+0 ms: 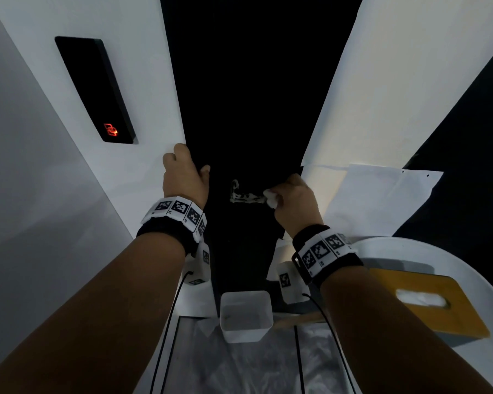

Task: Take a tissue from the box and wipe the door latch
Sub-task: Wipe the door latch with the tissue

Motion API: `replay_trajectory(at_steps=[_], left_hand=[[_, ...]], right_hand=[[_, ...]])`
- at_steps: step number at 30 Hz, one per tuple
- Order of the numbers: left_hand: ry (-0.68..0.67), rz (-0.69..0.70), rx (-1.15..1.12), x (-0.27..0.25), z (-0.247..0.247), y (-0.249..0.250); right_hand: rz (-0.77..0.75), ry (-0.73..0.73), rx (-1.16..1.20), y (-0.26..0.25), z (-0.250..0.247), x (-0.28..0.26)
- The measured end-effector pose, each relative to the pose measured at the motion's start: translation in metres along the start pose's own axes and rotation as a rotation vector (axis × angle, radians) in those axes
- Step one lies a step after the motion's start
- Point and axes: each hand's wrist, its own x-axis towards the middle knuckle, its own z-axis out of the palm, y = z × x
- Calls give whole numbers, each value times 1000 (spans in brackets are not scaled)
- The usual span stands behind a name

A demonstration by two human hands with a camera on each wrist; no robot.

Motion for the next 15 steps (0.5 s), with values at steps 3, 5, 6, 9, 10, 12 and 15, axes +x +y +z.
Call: replay_trajectory(at_steps=[3, 5, 6, 9, 10, 12, 15], left_hand=[[-4, -1, 2, 0, 1, -1], [-6, -4, -1, 1, 1, -1], [-5, -5, 0, 1, 1, -1], [-4, -4, 5, 1, 1, -1], [-5, -2, 5, 1, 1, -1], [-5, 2, 5, 1, 1, -1], [2, 4, 8, 1, 1, -2]], right_hand=[[102, -58, -105, 4, -3, 4], [126, -147, -177, 1, 0, 4], [127, -166, -187, -1, 1, 4], [93, -183, -167, -10, 5, 6], [63, -192, -153, -12, 5, 7], [10, -208, -133, -17, 3, 5], [38, -136, -107, -12, -1, 1]])
